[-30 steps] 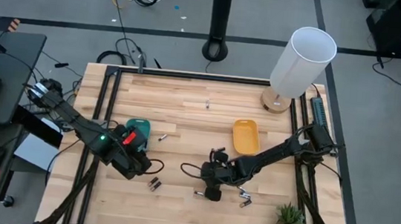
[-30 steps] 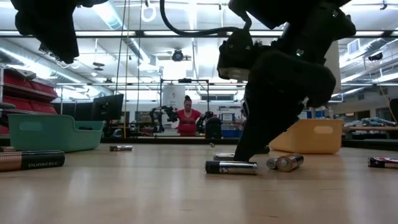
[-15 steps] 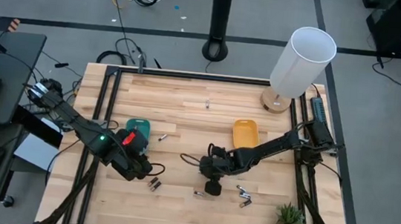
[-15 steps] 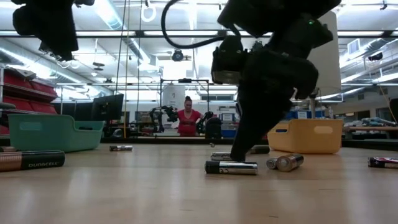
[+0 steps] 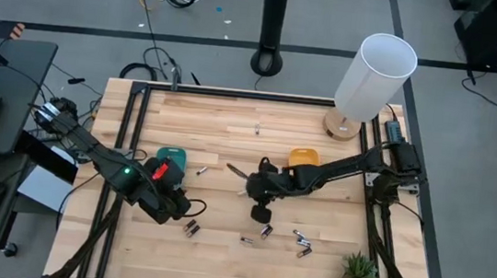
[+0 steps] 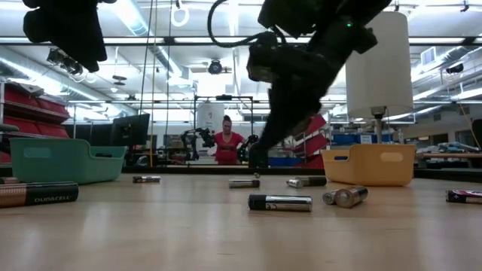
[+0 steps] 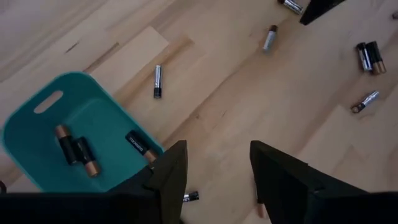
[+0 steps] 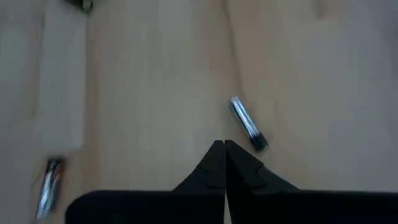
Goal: Sort batteries
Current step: Put the silver battery into the yellow bin
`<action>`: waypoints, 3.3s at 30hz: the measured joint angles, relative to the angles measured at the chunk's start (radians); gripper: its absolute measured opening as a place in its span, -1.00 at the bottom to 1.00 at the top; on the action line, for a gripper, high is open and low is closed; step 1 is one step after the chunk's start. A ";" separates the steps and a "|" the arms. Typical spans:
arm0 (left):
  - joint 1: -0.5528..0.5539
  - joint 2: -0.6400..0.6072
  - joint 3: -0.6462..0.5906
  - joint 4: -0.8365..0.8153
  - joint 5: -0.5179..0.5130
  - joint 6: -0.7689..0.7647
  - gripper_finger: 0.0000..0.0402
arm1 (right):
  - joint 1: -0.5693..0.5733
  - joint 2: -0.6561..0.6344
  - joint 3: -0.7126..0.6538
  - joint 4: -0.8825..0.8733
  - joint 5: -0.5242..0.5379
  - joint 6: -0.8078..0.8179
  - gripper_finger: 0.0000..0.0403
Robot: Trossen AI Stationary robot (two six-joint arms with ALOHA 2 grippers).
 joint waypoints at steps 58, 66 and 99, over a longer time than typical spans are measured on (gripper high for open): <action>-0.002 0.000 0.000 0.148 -0.030 -0.153 -0.07 | -0.043 0.162 0.308 -0.579 -0.167 -0.537 0.10; -0.002 0.000 0.000 0.157 -0.039 -0.153 -0.07 | -0.032 0.164 0.291 -0.478 -0.106 -0.546 0.01; -0.002 0.000 0.000 0.146 -0.056 -0.150 -0.07 | -0.069 0.137 0.198 -0.366 -0.138 -0.608 -0.90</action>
